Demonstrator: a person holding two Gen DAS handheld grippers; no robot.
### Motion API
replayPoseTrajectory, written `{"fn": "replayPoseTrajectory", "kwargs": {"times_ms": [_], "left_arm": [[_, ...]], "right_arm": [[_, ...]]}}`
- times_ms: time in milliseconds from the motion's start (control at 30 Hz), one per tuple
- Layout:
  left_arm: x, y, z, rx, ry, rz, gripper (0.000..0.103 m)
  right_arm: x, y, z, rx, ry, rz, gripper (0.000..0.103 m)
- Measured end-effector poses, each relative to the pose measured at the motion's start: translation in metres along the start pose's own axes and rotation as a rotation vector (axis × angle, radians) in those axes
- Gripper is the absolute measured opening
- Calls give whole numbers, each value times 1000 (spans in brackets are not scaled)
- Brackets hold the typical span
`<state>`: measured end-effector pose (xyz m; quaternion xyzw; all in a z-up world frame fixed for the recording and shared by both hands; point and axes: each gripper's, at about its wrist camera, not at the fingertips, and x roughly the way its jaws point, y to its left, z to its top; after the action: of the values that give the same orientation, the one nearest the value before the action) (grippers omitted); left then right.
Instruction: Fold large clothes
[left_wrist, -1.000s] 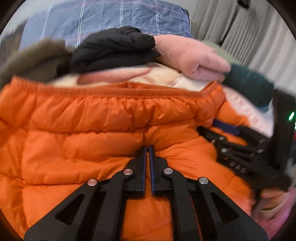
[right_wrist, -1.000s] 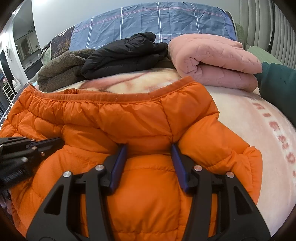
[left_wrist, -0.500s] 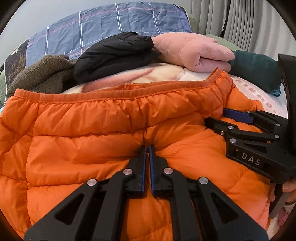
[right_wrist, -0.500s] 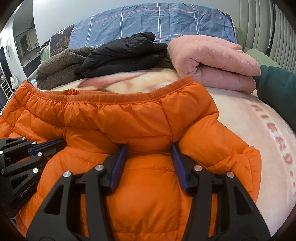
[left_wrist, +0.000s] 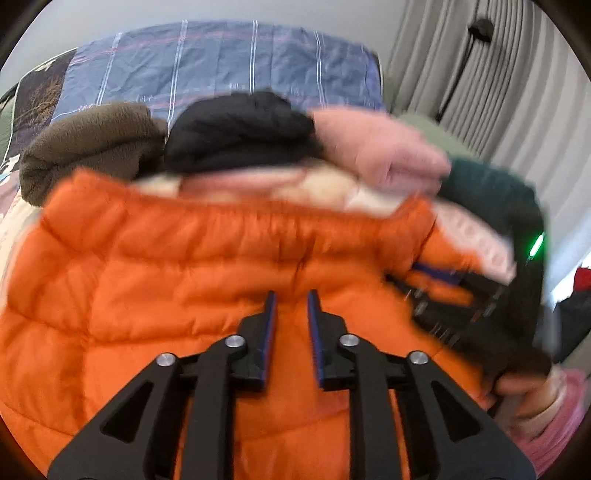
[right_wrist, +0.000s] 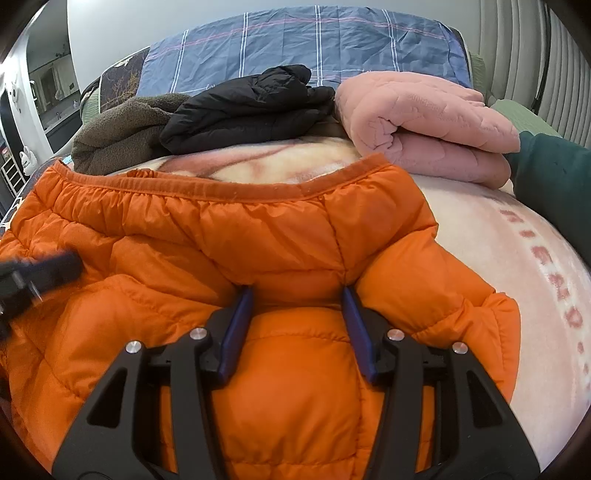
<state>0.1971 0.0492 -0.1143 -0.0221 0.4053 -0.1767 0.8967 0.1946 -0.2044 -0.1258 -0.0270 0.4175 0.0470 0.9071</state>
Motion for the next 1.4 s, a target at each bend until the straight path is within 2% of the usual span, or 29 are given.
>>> {"fn": "replayPoseTrajectory", "kwargs": {"times_ms": [100, 200, 233, 300, 333, 400, 433, 467, 533, 567, 633, 800, 933, 1000, 1067, 1133, 1200, 1267, 1333, 1367, 1400], "left_arm": [[7, -3, -11, -2, -24, 35, 23], [12, -18, -14, 88, -20, 120, 24], [14, -22, -15, 112, -19, 144, 24], [15, -26, -16, 141, -20, 177, 24], [15, -26, -16, 141, -20, 177, 24], [14, -22, -15, 130, -19, 165, 24], [14, -21, -15, 124, -19, 159, 24], [13, -20, -15, 116, -20, 152, 24], [11, -17, -16, 103, -23, 144, 24], [11, -16, -16, 93, -23, 136, 24], [14, -12, -16, 70, -19, 120, 24], [19, 1, -17, 10, -9, 58, 24], [11, 2, -20, 4, -37, 24, 24], [7, 5, -21, -14, -34, 5, 24], [9, 5, -19, -18, -22, -4, 24], [9, 7, -16, -26, -2, -20, 24], [5, 11, -11, -41, 12, -33, 24], [-3, 15, -7, -57, 5, -25, 24], [-8, 18, -6, -44, -3, 51, 24], [-5, 22, -7, -38, 5, 70, 24], [-1, 26, -9, -46, 12, 58, 24]], "right_arm": [[-3, 0, -1, 0, -17, -4, 52], [-12, 4, -1, -11, -39, -38, 48], [-23, 7, -2, -29, -60, -77, 47], [-50, 15, -6, -43, -125, -90, 22], [-69, 20, -9, -38, -156, -36, 20], [-103, 32, -20, -24, -186, 88, 20], [-110, 35, -25, -10, -186, 124, 20], [-111, 38, -33, 9, -165, 159, 20], [-95, 45, -50, 35, -66, 207, 20], [-80, 49, -63, 18, -41, 165, 17], [-65, 56, -76, -54, -52, 106, 17], [-51, 44, -68, 2, 7, 165, 17], [-74, 46, -66, 26, -9, 142, 19], [-99, 53, -75, 64, -27, 217, 22], [-125, 65, -84, 29, -53, 310, 21], [-132, 79, -97, -23, -58, 293, 22], [-111, 84, -114, -49, -11, 222, 21], [-80, 72, -129, 0, 25, 231, 20], [-81, 72, -126, 10, 48, 230, 19], [-81, 74, -125, -2, 50, 225, 19], [-82, 76, -124, -18, 48, 219, 19]]}}
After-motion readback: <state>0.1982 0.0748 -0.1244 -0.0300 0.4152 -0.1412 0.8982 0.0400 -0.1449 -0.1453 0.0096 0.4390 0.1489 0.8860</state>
